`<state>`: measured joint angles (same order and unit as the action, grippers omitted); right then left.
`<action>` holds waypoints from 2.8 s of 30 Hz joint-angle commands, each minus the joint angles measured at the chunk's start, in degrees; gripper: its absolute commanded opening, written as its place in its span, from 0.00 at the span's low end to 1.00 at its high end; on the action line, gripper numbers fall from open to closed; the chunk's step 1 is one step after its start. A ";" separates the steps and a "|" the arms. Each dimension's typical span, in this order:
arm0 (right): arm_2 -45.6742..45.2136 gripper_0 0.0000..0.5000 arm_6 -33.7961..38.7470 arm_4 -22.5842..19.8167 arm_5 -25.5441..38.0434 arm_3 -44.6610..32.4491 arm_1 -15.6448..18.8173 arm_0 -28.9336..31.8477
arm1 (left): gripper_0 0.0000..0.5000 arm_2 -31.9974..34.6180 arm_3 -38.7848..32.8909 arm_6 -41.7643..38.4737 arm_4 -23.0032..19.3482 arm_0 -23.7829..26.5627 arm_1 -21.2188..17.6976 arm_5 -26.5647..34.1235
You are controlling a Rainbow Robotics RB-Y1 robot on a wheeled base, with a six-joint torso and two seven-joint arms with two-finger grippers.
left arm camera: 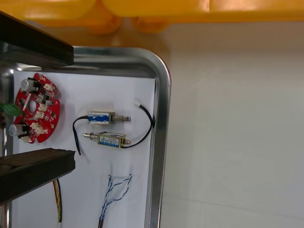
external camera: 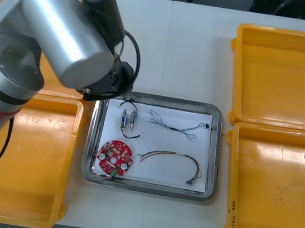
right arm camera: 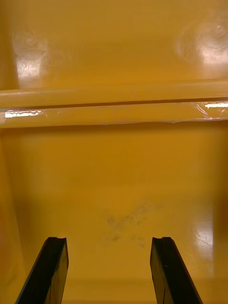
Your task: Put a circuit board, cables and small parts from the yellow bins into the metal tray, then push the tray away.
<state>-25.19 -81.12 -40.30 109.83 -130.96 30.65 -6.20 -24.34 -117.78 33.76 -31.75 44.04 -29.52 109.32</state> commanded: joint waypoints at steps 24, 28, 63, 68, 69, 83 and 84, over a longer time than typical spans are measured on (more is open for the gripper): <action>0.31 1.00 3.43 -2.15 0.17 -3.52 1.52 1.27 | 1.00 22.23 -8.08 9.31 -25.29 -8.88 -24.18 0.68; 1.72 1.00 3.60 -6.64 0.17 -5.71 5.21 0.75 | 1.00 26.09 -8.08 10.36 -27.75 -12.92 -25.77 0.68; 52.52 1.00 2.90 -17.80 0.17 -10.99 9.52 -34.67 | 1.00 42.18 -7.90 30.58 -29.33 -39.38 -27.96 -2.98; 61.22 1.00 2.64 -13.67 0.17 -7.03 5.65 -39.24 | 1.00 42.18 -7.90 31.02 -29.60 -39.73 -27.96 -3.06; 62.89 1.00 2.64 -13.14 0.17 -5.71 4.68 -40.21 | 1.00 42.18 -7.90 31.11 -29.51 -39.82 -27.96 -3.15; 78.36 1.00 -0.09 -6.11 0.03 3.69 1.08 -44.52 | 1.00 42.18 -7.81 31.19 -29.42 -39.91 -27.88 -2.89; 79.59 1.00 -0.26 -5.40 -0.58 4.04 0.91 -44.78 | 1.00 42.18 -7.81 31.19 -29.42 -39.91 -27.88 -2.89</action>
<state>49.75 -79.04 -47.43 109.83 -127.48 32.65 -48.03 16.12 -124.30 60.18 -61.70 5.44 -55.09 106.84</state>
